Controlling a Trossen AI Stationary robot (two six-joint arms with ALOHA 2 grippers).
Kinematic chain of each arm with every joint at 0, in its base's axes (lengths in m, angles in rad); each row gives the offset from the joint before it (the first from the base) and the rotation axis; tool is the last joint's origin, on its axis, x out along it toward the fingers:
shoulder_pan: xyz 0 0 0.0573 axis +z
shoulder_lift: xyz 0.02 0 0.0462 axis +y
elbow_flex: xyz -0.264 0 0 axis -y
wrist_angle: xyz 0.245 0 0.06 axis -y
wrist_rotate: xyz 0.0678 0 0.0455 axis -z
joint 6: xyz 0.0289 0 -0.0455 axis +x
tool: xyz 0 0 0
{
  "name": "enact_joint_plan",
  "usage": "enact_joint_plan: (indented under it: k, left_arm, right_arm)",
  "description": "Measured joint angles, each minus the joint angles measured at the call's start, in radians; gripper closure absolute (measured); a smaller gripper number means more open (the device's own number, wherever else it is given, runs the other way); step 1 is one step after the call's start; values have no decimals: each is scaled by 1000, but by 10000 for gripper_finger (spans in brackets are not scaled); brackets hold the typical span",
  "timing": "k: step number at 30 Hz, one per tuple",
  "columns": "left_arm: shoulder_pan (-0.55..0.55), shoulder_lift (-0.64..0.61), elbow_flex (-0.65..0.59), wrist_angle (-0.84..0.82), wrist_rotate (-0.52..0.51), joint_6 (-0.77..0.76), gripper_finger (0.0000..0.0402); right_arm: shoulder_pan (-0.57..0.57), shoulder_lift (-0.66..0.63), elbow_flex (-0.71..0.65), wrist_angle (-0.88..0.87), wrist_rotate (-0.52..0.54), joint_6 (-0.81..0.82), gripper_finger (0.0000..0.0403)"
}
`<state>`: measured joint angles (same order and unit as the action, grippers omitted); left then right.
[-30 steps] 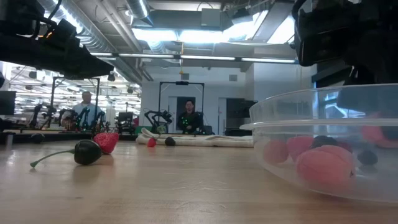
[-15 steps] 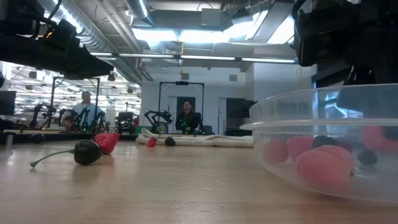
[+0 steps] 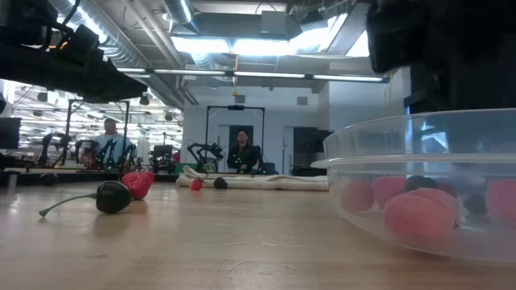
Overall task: Pick and placing Produce into tupperware
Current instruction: Put the dark purple blueberry into the transparent bin
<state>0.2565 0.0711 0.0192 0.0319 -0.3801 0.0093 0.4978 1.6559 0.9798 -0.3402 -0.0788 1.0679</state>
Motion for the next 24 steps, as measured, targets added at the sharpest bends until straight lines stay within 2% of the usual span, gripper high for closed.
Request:
enact_joint_plan:
  k: [4,9,12,17,24]
  left_arm:
    - [0,0,0,0,0,0,164]
    - [0,0,0,0,0,0,164]
    - [0,0,0,0,0,0,164]
    - [0,0,0,0,0,0,164]
    - [0,0,0,0,0,0,164]
  right_arm:
    - [-60,-77,0,-4,3,-25,244]
    - [-162,-188,1,-92,106,-127,244]
    - [-228,-244,1,-218,237,-157,244]
    - [-342,-276,1,-384,490,-108,244]
    - [-487,-220,-1,-396,526,-132,244]
